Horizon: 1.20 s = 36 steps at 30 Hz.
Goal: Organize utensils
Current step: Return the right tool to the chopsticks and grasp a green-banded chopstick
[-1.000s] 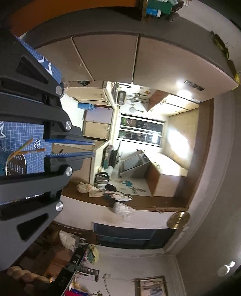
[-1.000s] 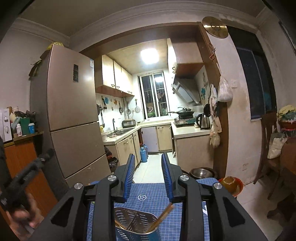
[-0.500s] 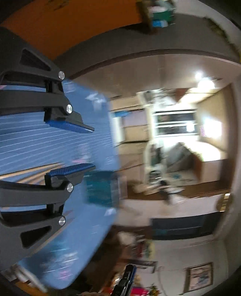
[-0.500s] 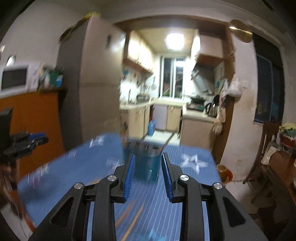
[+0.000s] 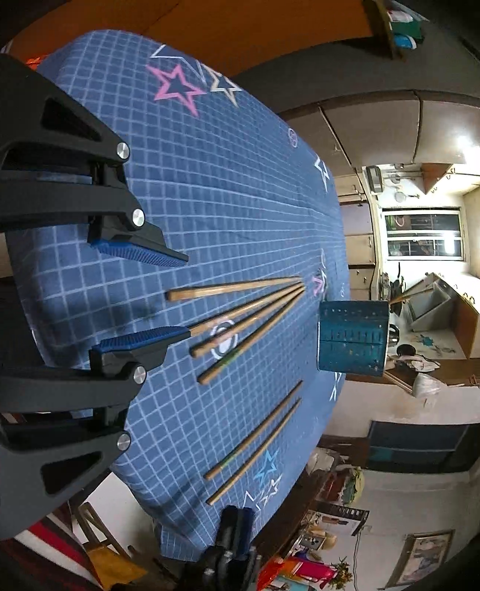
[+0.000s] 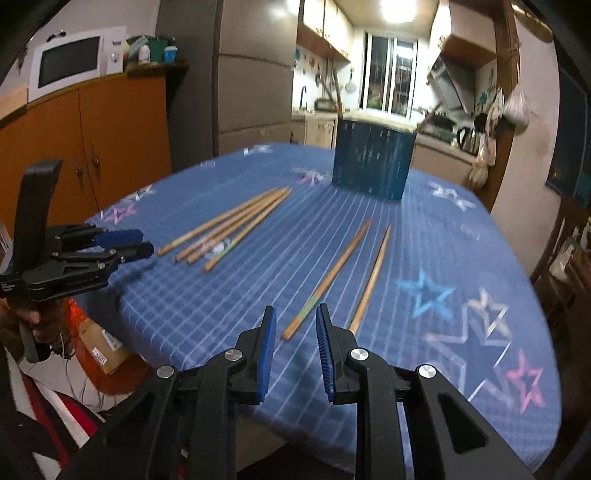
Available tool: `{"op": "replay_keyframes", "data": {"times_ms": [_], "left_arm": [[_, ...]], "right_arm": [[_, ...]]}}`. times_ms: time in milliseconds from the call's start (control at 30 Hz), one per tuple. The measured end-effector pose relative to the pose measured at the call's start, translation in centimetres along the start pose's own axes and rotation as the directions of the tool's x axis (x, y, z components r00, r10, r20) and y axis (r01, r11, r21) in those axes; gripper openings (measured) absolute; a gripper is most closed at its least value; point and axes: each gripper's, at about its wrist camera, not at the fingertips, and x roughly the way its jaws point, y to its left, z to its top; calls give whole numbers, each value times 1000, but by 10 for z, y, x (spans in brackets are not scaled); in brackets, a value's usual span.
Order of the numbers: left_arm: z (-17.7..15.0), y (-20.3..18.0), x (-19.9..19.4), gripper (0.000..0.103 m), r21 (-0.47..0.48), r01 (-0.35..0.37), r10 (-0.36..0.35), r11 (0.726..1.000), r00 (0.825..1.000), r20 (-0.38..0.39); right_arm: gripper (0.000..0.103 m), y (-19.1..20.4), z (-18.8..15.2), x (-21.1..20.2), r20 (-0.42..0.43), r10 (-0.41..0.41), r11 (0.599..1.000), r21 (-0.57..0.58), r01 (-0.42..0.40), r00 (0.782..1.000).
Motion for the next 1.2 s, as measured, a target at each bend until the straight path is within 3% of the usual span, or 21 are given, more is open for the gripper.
{"op": "replay_keyframes", "data": {"times_ms": [133,300,700,1200], "left_arm": [[-6,-4,7,32,39,-40,40,998,999,-10],[-5,-2,15,32,27,-34,34,999,999,-12],[-1,-3,26,32,16,-33,33,999,999,4],[-4,-8,29,32,5,-56,56,998,998,32]], "right_arm": [[24,3,-12,14,-31,-32,999,38,33,999],[24,2,-17,26,-39,-54,997,46,55,998],[24,8,-16,37,4,-114,992,46,114,993],[25,2,-15,46,57,-106,989,111,99,993]]}}
